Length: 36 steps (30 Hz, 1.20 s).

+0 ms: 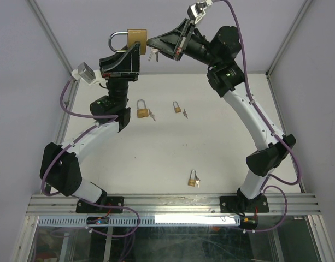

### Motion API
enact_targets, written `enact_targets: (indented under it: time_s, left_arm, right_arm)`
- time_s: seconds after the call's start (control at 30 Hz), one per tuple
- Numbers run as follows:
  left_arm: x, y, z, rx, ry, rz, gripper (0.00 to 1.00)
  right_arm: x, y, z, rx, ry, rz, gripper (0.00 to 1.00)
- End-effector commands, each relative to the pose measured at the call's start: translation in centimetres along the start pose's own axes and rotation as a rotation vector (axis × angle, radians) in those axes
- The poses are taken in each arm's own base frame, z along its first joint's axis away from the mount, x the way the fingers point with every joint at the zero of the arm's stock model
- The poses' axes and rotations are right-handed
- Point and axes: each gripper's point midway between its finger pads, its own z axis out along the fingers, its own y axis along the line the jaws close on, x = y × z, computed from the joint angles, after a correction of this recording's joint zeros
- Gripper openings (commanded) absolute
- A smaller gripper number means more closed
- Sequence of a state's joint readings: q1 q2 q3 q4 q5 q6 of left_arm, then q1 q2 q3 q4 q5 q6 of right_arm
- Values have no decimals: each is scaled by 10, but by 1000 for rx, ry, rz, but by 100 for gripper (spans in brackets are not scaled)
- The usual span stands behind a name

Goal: Unlock with the key
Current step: Unlock the lock.

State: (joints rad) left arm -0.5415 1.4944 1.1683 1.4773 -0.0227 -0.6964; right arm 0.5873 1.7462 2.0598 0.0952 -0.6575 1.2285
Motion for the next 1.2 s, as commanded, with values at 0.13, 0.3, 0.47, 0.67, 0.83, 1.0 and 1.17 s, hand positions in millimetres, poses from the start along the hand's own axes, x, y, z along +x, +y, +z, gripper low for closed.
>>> enact_targets:
  time_s: [0.13, 0.3, 0.47, 0.67, 0.83, 1.0, 1.17]
  left_arm:
    - [-8, -88, -19, 422, -10, 149, 0]
    - [-18, -78, -16, 337, -43, 33, 0]
    - [-21, -66, -9, 205, -13, -232, 0]
    - [-1, -50, -3, 90, 78, -374, 0]
    - [10, -40, 1, 26, 122, -419, 0]
    - [26, -31, 1, -22, 178, -457, 0]
    - [44, -21, -2, -74, 237, -498, 0]
  right_arm:
    - [20, 17, 5, -33, 64, 139, 0]
    - [18, 14, 3, 14, 57, 39, 0]
    - [19, 4, -5, 68, 20, -266, 0]
    - [10, -9, -14, 97, -12, -620, 0]
    - [11, -15, -20, 91, 19, -841, 0]
    - [16, -21, -24, 76, 38, -1053, 0]
    - [26, -19, -20, 33, 43, -1249, 0]
